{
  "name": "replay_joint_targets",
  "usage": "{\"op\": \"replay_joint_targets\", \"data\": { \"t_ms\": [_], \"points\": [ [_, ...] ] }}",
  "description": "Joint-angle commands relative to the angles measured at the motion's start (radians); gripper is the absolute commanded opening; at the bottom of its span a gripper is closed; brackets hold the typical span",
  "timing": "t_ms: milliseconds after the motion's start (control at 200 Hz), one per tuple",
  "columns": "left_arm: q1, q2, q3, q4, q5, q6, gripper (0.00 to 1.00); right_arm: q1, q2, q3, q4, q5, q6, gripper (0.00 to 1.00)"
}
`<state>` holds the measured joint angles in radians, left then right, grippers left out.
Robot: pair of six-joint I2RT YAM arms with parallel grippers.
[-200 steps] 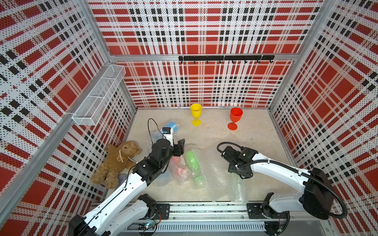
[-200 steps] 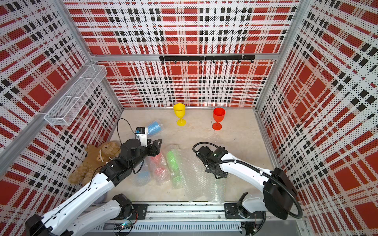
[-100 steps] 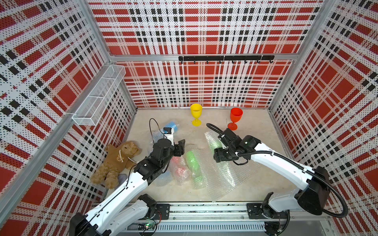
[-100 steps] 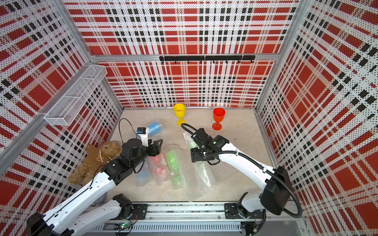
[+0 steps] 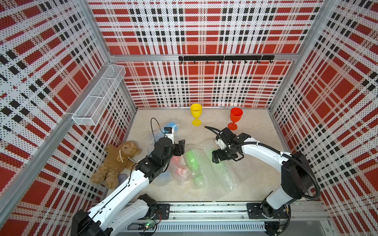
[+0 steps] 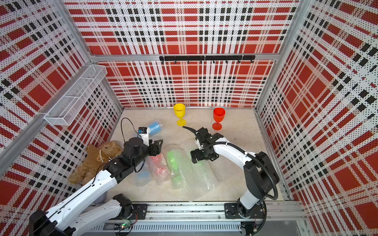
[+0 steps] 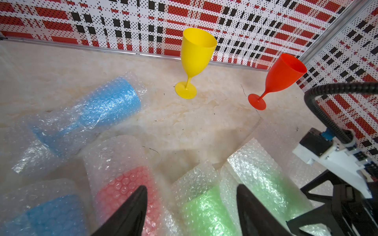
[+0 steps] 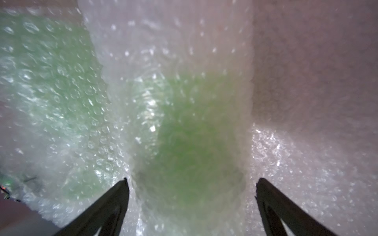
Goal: Unpack wine glasses from bubble wrap
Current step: Place the bubble wrap at the center of the board, then unwrap the bubble wrap.
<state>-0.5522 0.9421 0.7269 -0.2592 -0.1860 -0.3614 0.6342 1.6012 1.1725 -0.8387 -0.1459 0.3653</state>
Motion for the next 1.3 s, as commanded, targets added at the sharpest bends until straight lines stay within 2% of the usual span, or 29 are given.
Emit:
{"op": "replay_joint_targets", "data": {
  "t_ms": [0,80,185,246,356,456,696,902,1102,1243,1293],
  "points": [
    [0.004,0.019,0.065,-0.03,0.039,-0.014,0.71,0.013,-0.104,0.045,-0.004,0.152,-0.048,1.0],
    [0.003,0.034,0.097,-0.044,0.059,-0.054,0.71,0.068,-0.161,0.053,-0.023,0.275,-0.073,0.95],
    [0.002,0.031,0.11,-0.035,0.072,-0.1,0.71,0.185,-0.165,0.062,-0.076,0.408,-0.058,0.85],
    [0.003,0.026,0.109,-0.021,0.079,-0.126,0.71,0.242,-0.165,0.059,-0.087,0.409,-0.028,0.8],
    [0.005,0.019,0.104,0.003,0.089,-0.162,0.71,0.29,-0.165,0.016,-0.04,0.319,0.025,0.72],
    [0.004,0.026,0.103,0.015,0.104,-0.181,0.71,0.289,-0.156,-0.037,0.018,0.26,0.05,0.67],
    [0.003,0.027,0.07,0.041,0.147,-0.224,0.71,0.276,-0.101,-0.1,0.089,0.214,0.055,0.58],
    [0.003,0.01,0.052,0.038,0.154,-0.231,0.71,0.257,-0.125,-0.066,0.045,0.262,0.047,0.47],
    [-0.016,0.035,0.064,0.037,0.168,-0.222,0.71,0.147,-0.115,-0.127,0.017,0.346,-0.008,0.35],
    [-0.041,0.07,0.072,0.037,0.163,-0.223,0.71,0.14,-0.15,-0.073,-0.027,0.384,-0.028,0.34],
    [-0.05,0.08,0.074,0.039,0.159,-0.223,0.71,0.143,-0.167,-0.047,-0.041,0.359,-0.035,0.36]
  ]
}}
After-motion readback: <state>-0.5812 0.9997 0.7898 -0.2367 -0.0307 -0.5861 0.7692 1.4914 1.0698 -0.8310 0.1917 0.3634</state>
